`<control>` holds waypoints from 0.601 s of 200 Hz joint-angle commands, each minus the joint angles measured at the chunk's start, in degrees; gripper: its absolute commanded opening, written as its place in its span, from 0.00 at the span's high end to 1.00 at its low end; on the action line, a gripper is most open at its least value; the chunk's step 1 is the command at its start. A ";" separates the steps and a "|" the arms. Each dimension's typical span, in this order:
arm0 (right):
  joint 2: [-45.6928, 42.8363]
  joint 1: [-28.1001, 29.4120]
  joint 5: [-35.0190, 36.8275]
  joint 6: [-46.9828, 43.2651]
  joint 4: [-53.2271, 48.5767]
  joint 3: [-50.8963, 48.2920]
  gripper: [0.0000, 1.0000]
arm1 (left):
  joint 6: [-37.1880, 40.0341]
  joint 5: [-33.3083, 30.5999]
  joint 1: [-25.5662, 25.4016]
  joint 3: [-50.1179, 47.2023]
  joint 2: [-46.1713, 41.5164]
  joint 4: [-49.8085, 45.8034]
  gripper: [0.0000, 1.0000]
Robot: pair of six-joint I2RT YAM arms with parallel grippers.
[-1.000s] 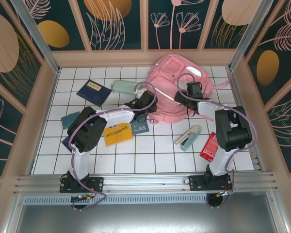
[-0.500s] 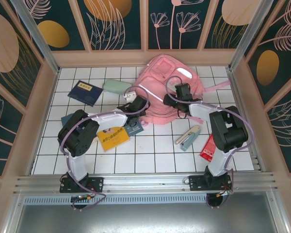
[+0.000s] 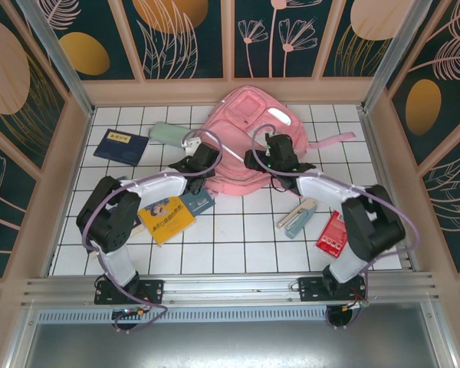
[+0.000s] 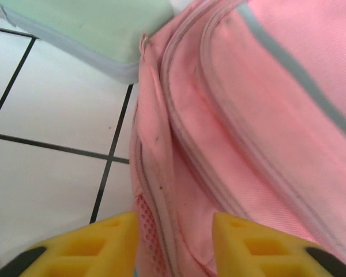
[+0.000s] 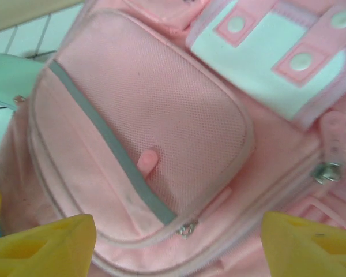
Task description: Pack the student bag
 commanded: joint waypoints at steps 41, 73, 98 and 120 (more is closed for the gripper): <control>-11.71 -1.77 8.16 -6.05 1.83 -14.28 0.41 | -0.61 13.98 -3.40 -6.12 -9.01 8.93 0.41; -11.21 -1.94 12.52 -6.66 0.82 -17.38 0.51 | -1.84 14.78 -7.29 -6.31 -8.00 9.51 0.39; -8.07 -2.44 14.57 -7.57 0.66 -17.04 0.59 | -2.14 15.65 -8.76 -6.99 -7.67 11.26 0.36; -4.99 -3.67 13.38 -7.69 0.84 -15.76 0.68 | -2.80 16.53 -9.01 -9.65 -8.10 12.93 0.35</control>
